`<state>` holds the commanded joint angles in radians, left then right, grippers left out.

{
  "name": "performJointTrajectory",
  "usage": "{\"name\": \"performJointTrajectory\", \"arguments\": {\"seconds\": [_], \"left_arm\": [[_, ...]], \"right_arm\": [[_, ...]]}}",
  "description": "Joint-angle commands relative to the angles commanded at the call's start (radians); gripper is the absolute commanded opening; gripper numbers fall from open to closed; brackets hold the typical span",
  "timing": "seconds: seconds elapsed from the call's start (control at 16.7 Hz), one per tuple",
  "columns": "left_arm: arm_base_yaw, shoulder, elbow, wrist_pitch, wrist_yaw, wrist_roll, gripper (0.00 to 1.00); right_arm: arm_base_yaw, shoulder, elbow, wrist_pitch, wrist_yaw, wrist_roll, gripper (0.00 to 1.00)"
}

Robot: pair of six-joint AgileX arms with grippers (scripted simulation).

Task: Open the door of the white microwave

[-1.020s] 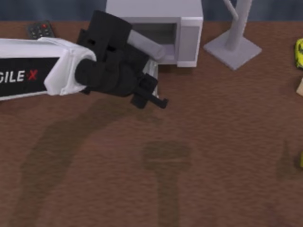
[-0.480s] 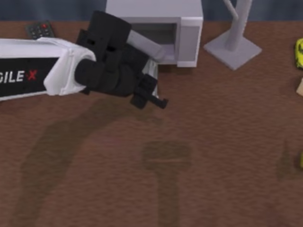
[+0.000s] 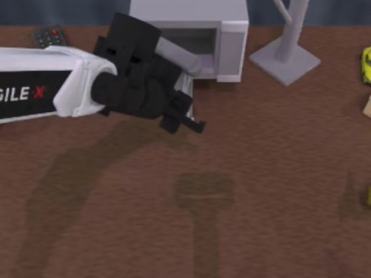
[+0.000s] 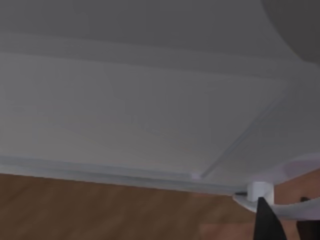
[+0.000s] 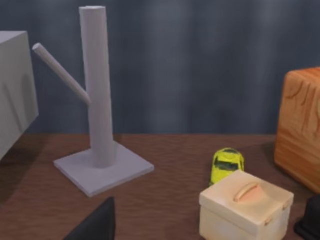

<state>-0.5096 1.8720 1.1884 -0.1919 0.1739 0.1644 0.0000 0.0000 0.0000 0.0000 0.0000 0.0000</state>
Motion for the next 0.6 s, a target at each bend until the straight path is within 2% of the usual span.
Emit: {"name": "performJointTrajectory", "arguments": {"seconds": [0.18,0.6], "left_arm": [[0.0,0.0,0.0,0.0,0.0,0.0,0.0],[0.017,-0.014,-0.013,-0.006,0.04,0.046,0.0]], "right_arm": [[0.0,0.0,0.0,0.0,0.0,0.0,1.0],[0.0,0.0,0.0,0.0,0.0,0.0,1.0]]}}
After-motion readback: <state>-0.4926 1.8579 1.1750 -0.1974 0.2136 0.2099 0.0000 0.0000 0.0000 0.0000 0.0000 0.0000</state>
